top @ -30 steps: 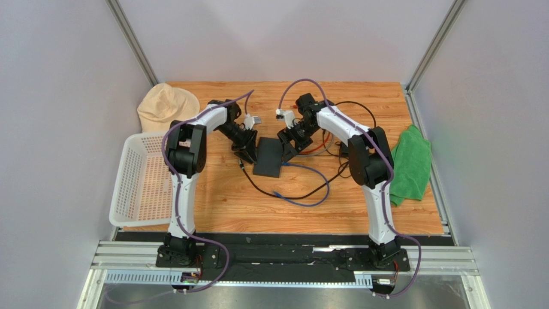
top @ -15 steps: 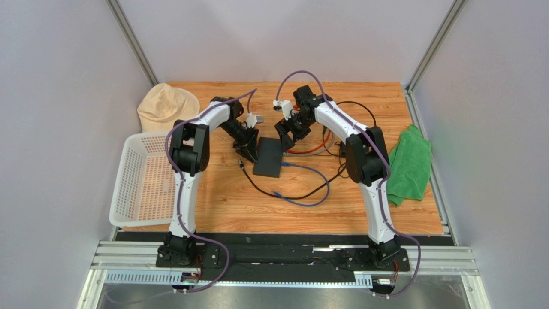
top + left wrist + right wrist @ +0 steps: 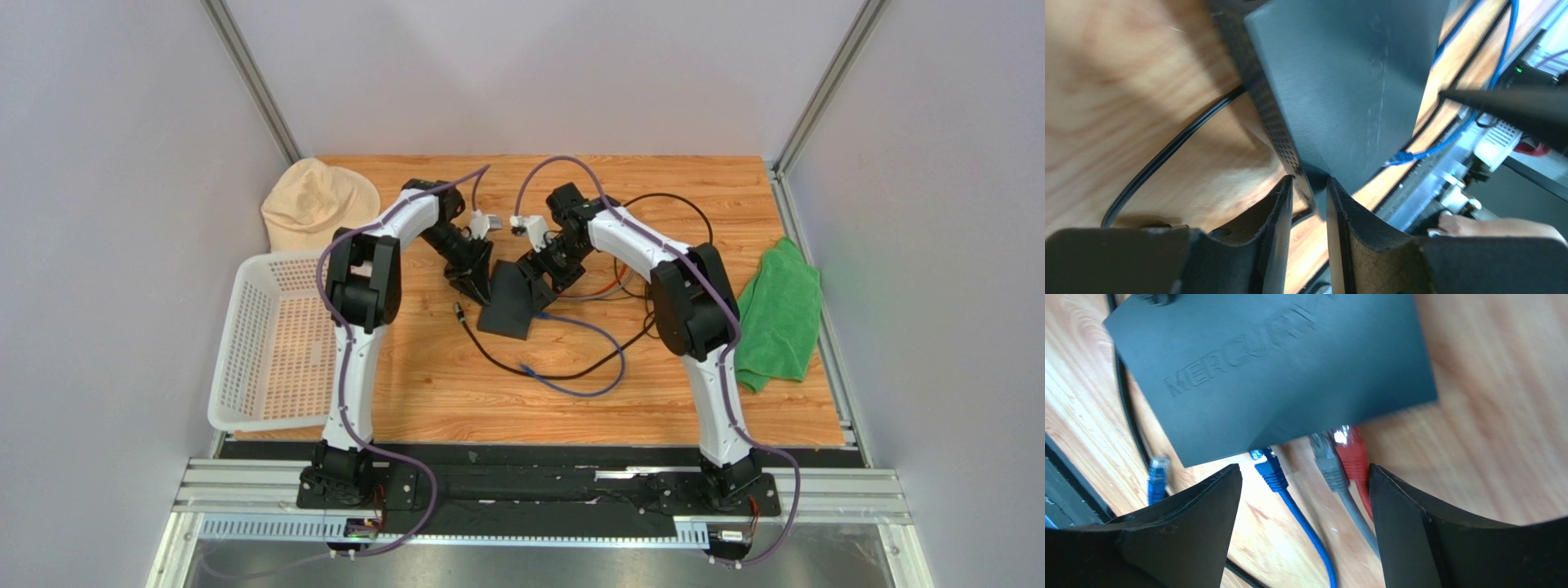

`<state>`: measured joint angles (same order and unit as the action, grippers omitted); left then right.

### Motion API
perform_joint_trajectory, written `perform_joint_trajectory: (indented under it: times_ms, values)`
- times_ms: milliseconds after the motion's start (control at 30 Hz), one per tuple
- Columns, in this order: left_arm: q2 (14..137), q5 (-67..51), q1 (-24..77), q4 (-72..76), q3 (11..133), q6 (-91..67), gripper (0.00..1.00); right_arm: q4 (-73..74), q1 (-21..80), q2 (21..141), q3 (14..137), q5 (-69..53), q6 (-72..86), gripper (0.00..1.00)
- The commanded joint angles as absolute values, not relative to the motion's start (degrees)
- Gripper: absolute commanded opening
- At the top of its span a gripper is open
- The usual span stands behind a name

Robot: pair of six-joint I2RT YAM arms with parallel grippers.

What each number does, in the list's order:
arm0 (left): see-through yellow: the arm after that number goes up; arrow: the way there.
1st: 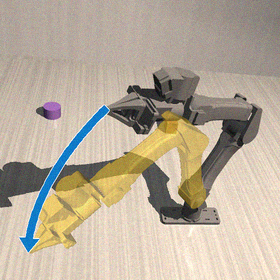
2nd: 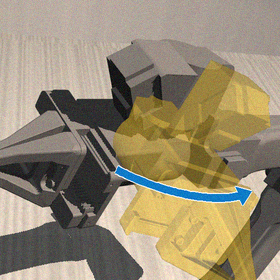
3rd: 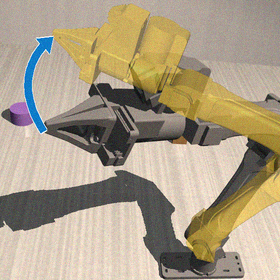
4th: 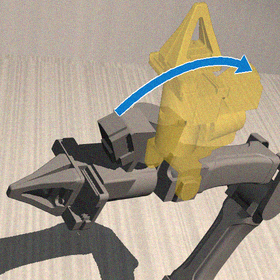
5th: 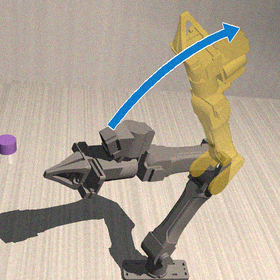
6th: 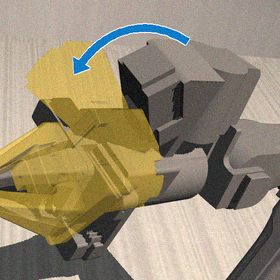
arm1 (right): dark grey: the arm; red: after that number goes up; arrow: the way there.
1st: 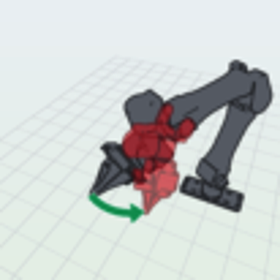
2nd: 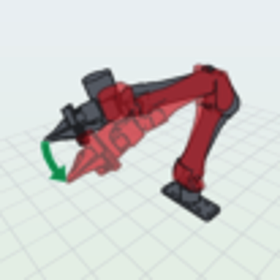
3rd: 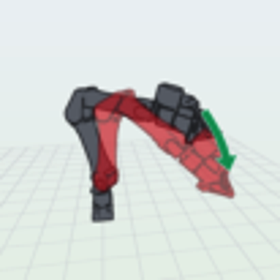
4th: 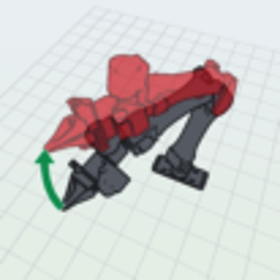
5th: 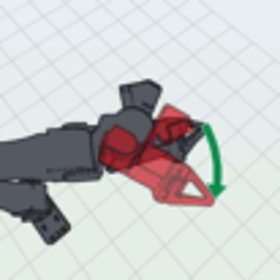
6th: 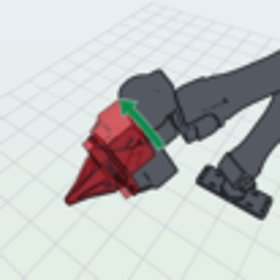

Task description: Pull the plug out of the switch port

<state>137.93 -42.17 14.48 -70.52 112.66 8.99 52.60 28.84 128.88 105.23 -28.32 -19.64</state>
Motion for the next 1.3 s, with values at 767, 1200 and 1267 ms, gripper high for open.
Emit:
perform_joint_trajectory:
  times_ms: [767,1200,1267]
  values:
    - [123.48,-37.63,17.05,-58.89,95.8,8.0,0.0,51.07,20.48,132.89,113.03,-41.48,-6.51,0.72]
    - [128.85,-30.06,19.77,-60.47,96.5,8.88,0.0,48.78,20.48,137.28,112.41,-48.25,-3.69,0.63]
    - [128.93,-29.36,19.95,-60.73,96.85,8.96,0.0,48.6,20.57,138.16,113.02,-48.95,-3.43,0.61]
